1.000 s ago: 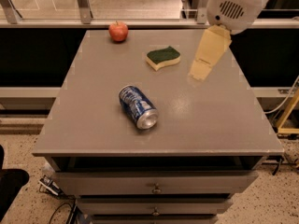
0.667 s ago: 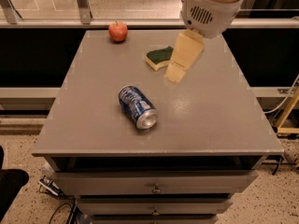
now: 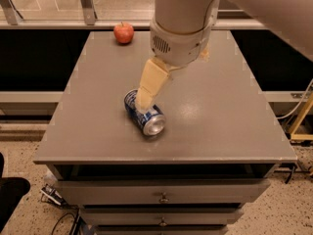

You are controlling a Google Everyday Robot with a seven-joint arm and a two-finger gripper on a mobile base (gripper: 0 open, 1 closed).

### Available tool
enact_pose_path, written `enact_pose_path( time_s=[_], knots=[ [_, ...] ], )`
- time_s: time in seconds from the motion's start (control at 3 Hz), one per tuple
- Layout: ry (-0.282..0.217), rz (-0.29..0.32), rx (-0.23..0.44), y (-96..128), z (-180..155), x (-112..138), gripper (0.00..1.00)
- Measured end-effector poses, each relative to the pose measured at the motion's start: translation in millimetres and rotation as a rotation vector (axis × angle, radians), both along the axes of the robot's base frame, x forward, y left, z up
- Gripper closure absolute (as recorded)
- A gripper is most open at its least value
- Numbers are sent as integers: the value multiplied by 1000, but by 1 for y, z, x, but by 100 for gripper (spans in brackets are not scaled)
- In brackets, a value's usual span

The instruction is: Place pepsi can upright

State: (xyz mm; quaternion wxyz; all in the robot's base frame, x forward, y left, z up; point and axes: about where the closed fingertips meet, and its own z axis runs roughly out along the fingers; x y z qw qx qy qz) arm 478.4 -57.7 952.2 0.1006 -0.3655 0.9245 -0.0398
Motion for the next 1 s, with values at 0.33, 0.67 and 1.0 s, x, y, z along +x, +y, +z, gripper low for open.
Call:
enact_pose_path(
  time_s=[0.33, 0.67, 1.0],
  knots=[
    [-15, -90, 32, 3, 1, 2, 0],
    [-12, -85, 14, 13, -2, 9, 0],
    [15, -90, -20, 31, -16, 20, 0]
  ],
)
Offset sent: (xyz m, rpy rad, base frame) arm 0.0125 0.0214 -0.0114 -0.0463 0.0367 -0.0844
